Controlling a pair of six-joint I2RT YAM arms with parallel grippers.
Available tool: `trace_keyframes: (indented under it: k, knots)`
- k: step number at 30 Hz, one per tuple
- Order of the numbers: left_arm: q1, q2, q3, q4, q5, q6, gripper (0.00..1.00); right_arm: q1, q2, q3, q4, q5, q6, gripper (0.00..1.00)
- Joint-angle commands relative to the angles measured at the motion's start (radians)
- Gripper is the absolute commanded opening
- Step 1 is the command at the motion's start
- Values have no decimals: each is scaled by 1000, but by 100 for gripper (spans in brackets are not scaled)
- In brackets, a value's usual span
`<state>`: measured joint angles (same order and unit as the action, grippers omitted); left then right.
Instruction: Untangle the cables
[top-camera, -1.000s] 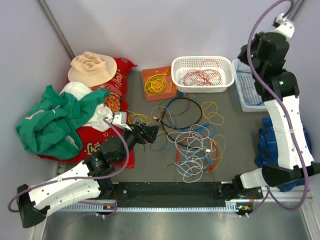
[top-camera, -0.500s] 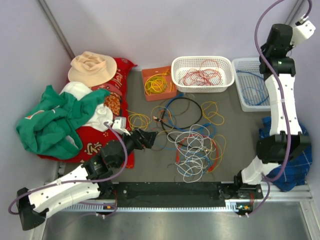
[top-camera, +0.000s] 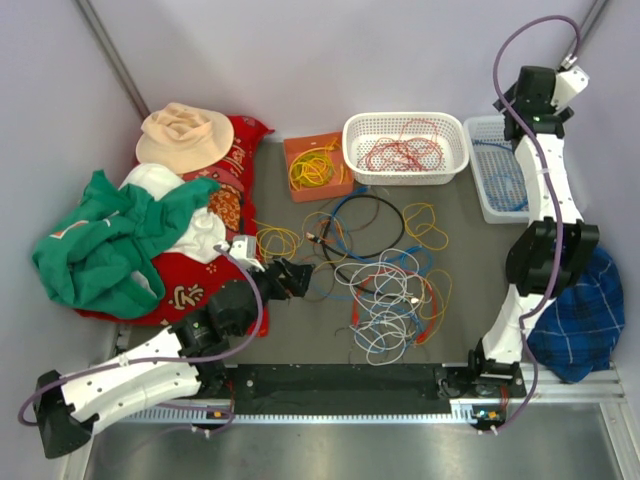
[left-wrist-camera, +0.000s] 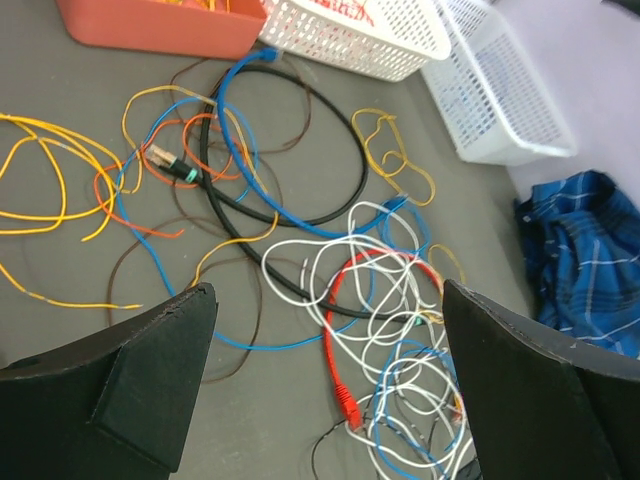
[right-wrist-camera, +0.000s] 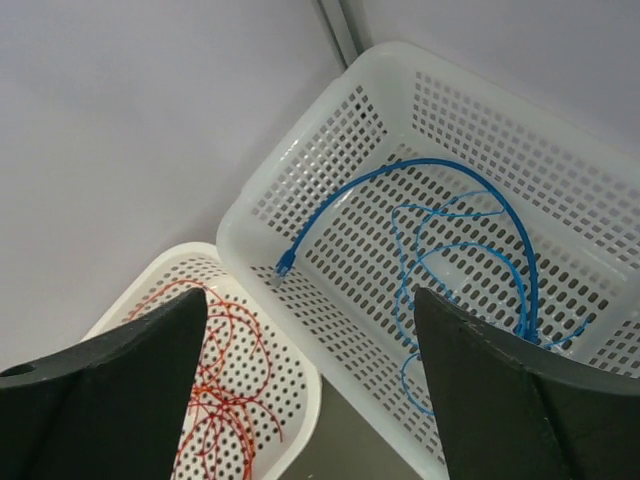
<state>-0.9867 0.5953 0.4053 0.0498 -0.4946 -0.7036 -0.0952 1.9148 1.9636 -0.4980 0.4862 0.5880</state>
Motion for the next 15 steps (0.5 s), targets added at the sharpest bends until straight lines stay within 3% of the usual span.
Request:
trace_keyframes:
  k: [1, 6, 12, 15]
  knots:
    - [2, 23, 39, 39, 4, 23, 99, 44, -118, 34, 78, -17, 16, 86]
    - [2, -6, 67, -5, 2, 16, 99, 164, -307, -87, 104, -84, -4, 86]
    - [2, -40, 115, -148, -74, -14, 98, 343, -523, -468, 199, -371, -39, 81]
    - [2, -25, 155, -221, -84, -25, 98, 504, -543, -584, 165, -402, -130, 80]
